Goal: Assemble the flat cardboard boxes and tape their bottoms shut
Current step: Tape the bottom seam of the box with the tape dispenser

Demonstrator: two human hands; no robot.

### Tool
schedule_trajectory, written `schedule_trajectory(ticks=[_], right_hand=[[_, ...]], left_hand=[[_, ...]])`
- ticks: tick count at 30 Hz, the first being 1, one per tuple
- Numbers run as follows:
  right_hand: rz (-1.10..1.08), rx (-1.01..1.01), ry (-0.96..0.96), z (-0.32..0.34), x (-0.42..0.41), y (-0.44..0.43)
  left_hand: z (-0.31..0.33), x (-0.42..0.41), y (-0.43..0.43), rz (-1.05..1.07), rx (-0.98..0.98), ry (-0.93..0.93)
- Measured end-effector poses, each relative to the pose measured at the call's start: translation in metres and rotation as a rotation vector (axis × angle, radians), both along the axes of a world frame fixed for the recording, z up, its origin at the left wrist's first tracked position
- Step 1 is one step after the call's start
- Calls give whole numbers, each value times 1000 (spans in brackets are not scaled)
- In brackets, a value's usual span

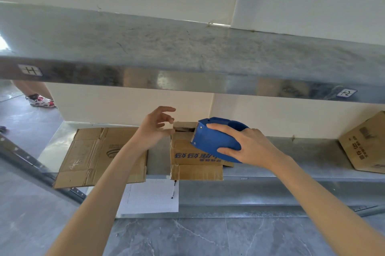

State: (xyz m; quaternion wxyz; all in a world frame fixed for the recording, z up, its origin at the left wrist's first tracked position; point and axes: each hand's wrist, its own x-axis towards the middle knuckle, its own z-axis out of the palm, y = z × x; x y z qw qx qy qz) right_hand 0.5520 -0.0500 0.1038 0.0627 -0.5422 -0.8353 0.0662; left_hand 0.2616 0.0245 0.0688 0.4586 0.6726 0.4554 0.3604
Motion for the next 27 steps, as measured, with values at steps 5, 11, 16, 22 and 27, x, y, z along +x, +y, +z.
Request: schedule_trajectory(ticks=[5,11,16,22,27], right_hand=[[19,-40,-35,2,-5,0],[26,-58,-32,3,-11,4],[19,-53,-22,6,-18,5],[2,-27,-68,13,-20,10],[-2,-70,-37,12,-24,16]], left_hand=[[-18,10,-6,37,31,17],[-36,16,-5,88,97,102],[-51,20,-5,131,89,164],[-58,25,1,144,88,176],[-61,26,1,168,67,163]])
